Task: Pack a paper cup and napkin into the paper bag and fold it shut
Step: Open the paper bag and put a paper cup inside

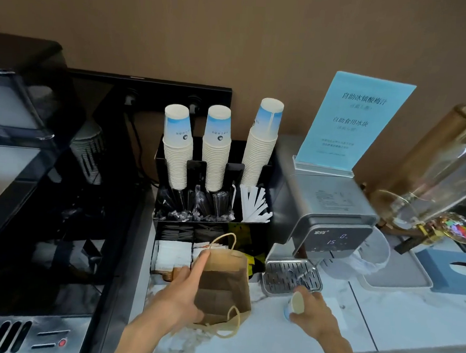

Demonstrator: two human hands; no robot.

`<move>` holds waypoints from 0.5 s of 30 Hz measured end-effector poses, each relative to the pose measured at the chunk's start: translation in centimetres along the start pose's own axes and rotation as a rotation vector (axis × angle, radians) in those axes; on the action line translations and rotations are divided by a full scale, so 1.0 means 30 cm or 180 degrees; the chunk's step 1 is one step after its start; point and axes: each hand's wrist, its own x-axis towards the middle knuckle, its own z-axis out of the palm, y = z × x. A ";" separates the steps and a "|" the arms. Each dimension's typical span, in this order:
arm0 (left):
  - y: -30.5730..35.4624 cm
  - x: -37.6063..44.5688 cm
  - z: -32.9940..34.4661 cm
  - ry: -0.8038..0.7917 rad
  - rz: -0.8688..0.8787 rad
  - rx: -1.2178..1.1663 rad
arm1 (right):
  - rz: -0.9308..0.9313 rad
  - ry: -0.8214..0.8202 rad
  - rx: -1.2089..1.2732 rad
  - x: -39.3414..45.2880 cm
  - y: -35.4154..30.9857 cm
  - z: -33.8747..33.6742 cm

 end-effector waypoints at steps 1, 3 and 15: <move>0.002 0.005 -0.002 -0.0001 0.0010 0.0015 | -0.0129 0.0069 0.0162 -0.017 -0.015 -0.038; 0.001 0.014 -0.005 -0.0044 0.0028 0.0034 | -0.0502 0.0244 0.0759 -0.065 -0.041 -0.133; 0.036 -0.005 -0.036 -0.0319 -0.0122 -0.0187 | -0.2901 -0.0112 -0.0956 -0.294 -0.542 -0.271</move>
